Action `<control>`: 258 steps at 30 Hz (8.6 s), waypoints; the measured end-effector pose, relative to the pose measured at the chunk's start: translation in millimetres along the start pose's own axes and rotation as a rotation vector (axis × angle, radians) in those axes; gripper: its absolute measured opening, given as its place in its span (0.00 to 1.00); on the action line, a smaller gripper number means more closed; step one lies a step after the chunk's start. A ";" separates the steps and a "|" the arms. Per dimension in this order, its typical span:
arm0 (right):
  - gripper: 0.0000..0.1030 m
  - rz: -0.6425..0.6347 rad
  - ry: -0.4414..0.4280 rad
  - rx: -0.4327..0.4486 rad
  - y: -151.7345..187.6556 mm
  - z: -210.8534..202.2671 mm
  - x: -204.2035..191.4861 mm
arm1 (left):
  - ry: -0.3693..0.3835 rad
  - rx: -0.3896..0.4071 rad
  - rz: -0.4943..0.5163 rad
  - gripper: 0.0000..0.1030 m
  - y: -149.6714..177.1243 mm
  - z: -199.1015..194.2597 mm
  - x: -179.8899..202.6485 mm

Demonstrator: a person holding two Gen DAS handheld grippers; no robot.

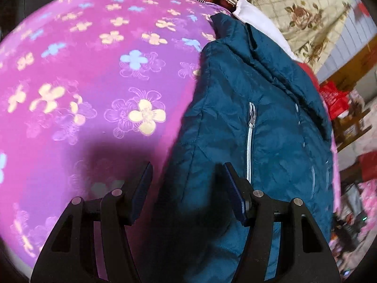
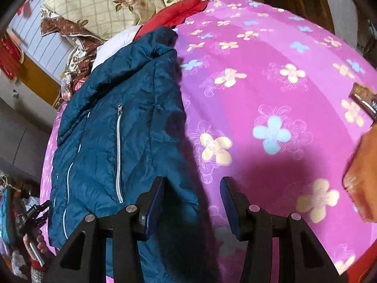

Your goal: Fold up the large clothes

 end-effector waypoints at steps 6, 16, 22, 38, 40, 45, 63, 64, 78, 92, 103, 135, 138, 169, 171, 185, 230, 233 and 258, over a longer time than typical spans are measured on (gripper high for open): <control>0.46 0.060 -0.050 0.012 -7.5 3.3 4.1 | 0.179 -0.076 -0.005 0.59 6.7 0.7 4.2; 0.47 0.038 -0.170 -0.060 1.5 9.1 -12.1 | 0.401 -0.117 -0.043 0.59 61.6 -17.0 0.7; 0.47 0.042 -0.250 -0.100 26.5 4.4 -12.9 | 0.385 -0.088 -0.006 0.59 76.2 -21.2 6.3; 0.48 -0.027 -0.419 -0.182 70.9 23.9 -66.0 | 0.462 -0.074 0.002 0.67 84.4 -16.1 18.9; 0.48 -0.028 -0.410 -0.177 71.3 25.8 -69.9 | 0.451 -0.066 -0.002 0.67 85.4 -15.6 19.6; 0.47 -0.007 -0.425 -0.161 71.7 25.8 -68.7 | 0.329 -0.041 0.052 0.67 93.8 -15.9 30.3; 0.25 0.043 -0.361 -0.118 66.9 19.9 -56.7 | 0.064 -0.042 0.060 0.17 96.6 -10.0 45.6; 0.22 0.049 -0.368 -0.111 65.6 17.0 -55.7 | 0.058 -0.026 0.068 0.16 95.1 -18.3 47.2; 0.14 -0.158 -0.463 0.032 84.7 -117.4 -85.7 | 0.114 0.217 0.195 0.14 121.3 -167.2 84.4; 0.14 -0.227 -0.413 0.165 -3.4 -158.2 -131.8 | 0.088 0.309 0.131 0.14 24.9 -179.8 102.5; 0.14 -0.172 -0.207 0.215 -149.5 -103.2 -171.6 | -0.178 0.288 0.137 0.14 -121.0 -101.1 144.0; 0.83 -0.073 -0.276 0.300 -271.3 -37.1 -166.3 | 0.396 0.200 -0.096 0.64 -236.2 -55.0 144.4; 0.83 -0.176 -0.164 0.308 -253.8 -46.6 -181.3 | 0.370 0.263 -0.083 0.67 -235.7 -81.7 144.5; 0.87 -0.305 0.123 0.110 -307.9 184.7 -194.4 | -0.194 0.145 0.279 0.68 -245.3 169.3 240.3; 0.87 -0.307 0.120 0.116 -306.3 185.1 -193.3 | -0.195 0.146 0.286 0.68 -243.0 168.6 239.9; 0.84 -0.328 0.198 0.197 -227.9 85.9 -134.4 | -0.319 0.220 0.254 0.69 -195.4 70.2 113.5; 0.64 -0.269 0.213 0.221 -46.4 -28.1 -115.8 | -0.294 0.383 0.134 0.82 -1.8 -75.4 87.1; 0.64 -0.271 0.211 0.231 -17.5 -33.1 -119.8 | -0.260 0.343 0.122 0.82 20.3 -75.7 95.4; 0.70 -0.337 0.100 0.488 71.3 -153.5 -193.4 | -0.300 0.818 0.269 0.83 134.1 -246.3 168.9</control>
Point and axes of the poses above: each gripper's, at about its wrist camera, not at the fingertips, and z roughly the way its jaws point, x to its right, y to its underside, the point moved 7 cm from there along z, roughly the way its jaws point, and after that the axes turned 9 degrees about -x, right-handed, at the moved point
